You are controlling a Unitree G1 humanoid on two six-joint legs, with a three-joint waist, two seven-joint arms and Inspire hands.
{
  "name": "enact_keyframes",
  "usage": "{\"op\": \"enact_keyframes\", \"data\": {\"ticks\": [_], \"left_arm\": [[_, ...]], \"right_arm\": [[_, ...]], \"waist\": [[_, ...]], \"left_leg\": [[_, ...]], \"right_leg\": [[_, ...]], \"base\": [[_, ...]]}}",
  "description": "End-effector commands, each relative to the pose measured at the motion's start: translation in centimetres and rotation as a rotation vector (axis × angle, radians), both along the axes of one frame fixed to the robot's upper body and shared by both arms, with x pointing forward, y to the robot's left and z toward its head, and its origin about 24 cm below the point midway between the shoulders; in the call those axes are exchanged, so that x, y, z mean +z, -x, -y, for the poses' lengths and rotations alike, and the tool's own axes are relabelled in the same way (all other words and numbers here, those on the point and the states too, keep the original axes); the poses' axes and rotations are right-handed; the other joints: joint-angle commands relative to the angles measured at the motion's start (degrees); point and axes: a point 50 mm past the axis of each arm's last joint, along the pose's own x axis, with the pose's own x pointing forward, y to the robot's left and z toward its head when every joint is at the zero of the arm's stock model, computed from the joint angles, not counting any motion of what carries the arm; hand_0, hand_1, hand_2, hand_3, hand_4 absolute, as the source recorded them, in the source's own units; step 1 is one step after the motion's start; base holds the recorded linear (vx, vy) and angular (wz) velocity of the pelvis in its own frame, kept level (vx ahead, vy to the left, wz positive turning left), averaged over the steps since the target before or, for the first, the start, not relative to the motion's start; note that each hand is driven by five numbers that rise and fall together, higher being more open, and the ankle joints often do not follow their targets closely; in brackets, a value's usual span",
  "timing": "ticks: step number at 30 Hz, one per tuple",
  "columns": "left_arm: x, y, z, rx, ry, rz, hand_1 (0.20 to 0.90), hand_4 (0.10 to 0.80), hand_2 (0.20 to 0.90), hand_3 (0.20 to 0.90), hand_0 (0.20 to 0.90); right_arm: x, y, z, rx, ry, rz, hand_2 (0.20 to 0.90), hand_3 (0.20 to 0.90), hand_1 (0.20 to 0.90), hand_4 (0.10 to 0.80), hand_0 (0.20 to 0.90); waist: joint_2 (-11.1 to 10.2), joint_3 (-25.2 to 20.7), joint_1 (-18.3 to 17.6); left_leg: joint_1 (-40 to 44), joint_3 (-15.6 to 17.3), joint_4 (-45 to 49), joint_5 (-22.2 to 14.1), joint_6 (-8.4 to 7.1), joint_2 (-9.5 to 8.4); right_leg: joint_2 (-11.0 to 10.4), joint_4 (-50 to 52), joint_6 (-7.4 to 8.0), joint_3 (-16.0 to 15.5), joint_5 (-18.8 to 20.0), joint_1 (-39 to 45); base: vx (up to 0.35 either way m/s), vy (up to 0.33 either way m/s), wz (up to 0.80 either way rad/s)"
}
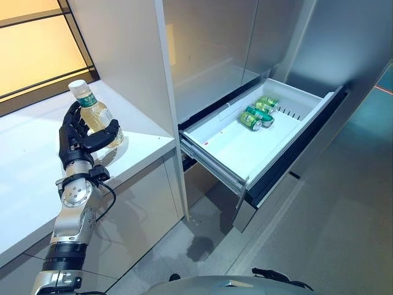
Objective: Put drinks into fridge and close the fridge
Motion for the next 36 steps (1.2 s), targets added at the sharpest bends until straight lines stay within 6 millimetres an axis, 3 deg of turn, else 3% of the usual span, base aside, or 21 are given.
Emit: {"op": "enact_keyframes", "data": {"ticks": [1, 33, 35, 36], "left_arm": [[7.0, -2.4, -0.8, 0.024, -0.147, 0.259, 0.9, 0.8, 0.9, 0.9, 0.9], [7.8, -4.0, -2.2, 0.063, -0.11, 0.247, 0.9, 0.8, 0.9, 0.9, 0.9], [7.8, -4.1, -2.2, 0.063, -0.109, 0.246, 0.575, 0.421, 0.575, 0.521, 0.575], [7.7, -4.1, -2.2, 0.064, -0.107, 0.246, 0.354, 0.163, 0.354, 0.263, 0.354]], "right_arm": [[0.1, 0.4, 1.0, 0.061, 0.033, -0.022, 0.9, 0.9, 0.9, 0.8, 0.9], [0.1, 0.6, 1.3, 0.083, 0.042, -0.04, 0.9, 0.9, 0.9, 0.8, 0.9], [0.1, 0.6, 1.3, 0.083, 0.041, -0.04, 0.9, 0.9, 0.9, 0.8, 0.9], [0.1, 0.6, 1.3, 0.082, 0.04, -0.041, 0.9, 0.9, 0.9, 0.8, 0.9]], "waist": [[1.66, -1.46, 0.0], [2.03, -2.14, -1.43], [2.01, -2.21, -1.5], [1.99, -2.23, -1.54]], "left_leg": [[3.02, -2.39, 0.38, -9.76, 1.44, -1.87], [3.65, -1.73, 0.38, -10.16, 1.51, -1.84], [3.64, -1.69, 0.39, -10.19, 1.49, -1.83], [3.64, -1.6, 0.4, -10.22, 1.48, -1.81]], "right_leg": [[1.05, 0.87, 2.55, -0.93, 1.41, -4.49], [1.2, 1.27, 2.58, 0.0, 1.23, -4.63], [1.19, 1.25, 2.61, 0.04, 1.2, -4.64], [1.16, 1.26, 2.62, 0.02, 1.19, -4.66]], "base": [[0.0, 0.0, 0.0], [0.0, 0.0, 0.0], [0.0, 0.0, 0.0], [0.0, 0.0, 0.0]]}}
